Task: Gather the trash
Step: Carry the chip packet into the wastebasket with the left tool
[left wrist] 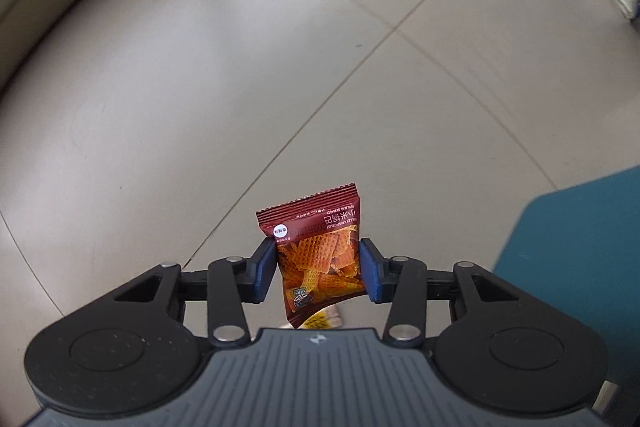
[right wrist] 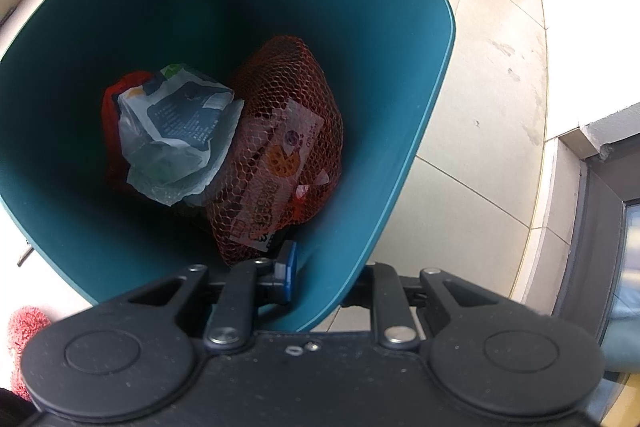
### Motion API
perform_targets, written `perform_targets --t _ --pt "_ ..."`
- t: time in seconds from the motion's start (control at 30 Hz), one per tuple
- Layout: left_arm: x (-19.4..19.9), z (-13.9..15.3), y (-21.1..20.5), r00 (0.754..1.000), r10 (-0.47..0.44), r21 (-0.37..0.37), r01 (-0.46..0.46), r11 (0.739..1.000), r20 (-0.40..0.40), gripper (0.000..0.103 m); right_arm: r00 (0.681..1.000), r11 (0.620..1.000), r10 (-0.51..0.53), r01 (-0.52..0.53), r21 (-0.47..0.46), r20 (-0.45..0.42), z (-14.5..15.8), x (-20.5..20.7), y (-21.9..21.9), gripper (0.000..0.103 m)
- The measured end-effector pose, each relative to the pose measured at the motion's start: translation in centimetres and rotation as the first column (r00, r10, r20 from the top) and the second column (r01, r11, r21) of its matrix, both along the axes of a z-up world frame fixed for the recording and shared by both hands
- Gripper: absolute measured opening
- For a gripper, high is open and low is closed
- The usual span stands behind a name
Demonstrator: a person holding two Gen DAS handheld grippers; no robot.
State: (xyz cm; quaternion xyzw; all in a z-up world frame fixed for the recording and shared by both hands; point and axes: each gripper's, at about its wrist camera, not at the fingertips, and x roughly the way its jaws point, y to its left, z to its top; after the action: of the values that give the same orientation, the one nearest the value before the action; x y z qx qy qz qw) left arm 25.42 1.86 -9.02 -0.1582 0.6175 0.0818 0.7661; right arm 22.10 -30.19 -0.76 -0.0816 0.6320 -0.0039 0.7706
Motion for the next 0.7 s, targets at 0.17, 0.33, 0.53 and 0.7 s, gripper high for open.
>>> perform_targets --t 0.17,0.33,0.53,0.7 --pt "1.2 9.8 -5.5 0.970 -0.211 -0.008 0.213 0.977 0.119 0.043 1.000 1.000 -0.003 0.003 0.008 0.012 0.3 -0.2 -0.2 0.019" --pt "1.4 17.1 -12.7 0.881 -0.423 0.015 0.430 0.903 0.212 0.043 1.000 1.000 0.000 0.000 0.015 0.016 0.7 -0.3 -0.4 0.019" --pt "2.4 17.8 -21.8 0.742 -0.620 0.053 0.629 0.775 0.255 0.043 1.000 1.000 -0.002 0.002 0.018 0.025 0.9 -0.5 -0.6 0.019" --pt "2.9 15.0 -27.1 0.693 -0.684 0.048 0.694 0.719 0.228 0.043 0.999 1.000 -0.006 0.005 0.020 0.033 1.2 -0.8 -0.7 0.019"
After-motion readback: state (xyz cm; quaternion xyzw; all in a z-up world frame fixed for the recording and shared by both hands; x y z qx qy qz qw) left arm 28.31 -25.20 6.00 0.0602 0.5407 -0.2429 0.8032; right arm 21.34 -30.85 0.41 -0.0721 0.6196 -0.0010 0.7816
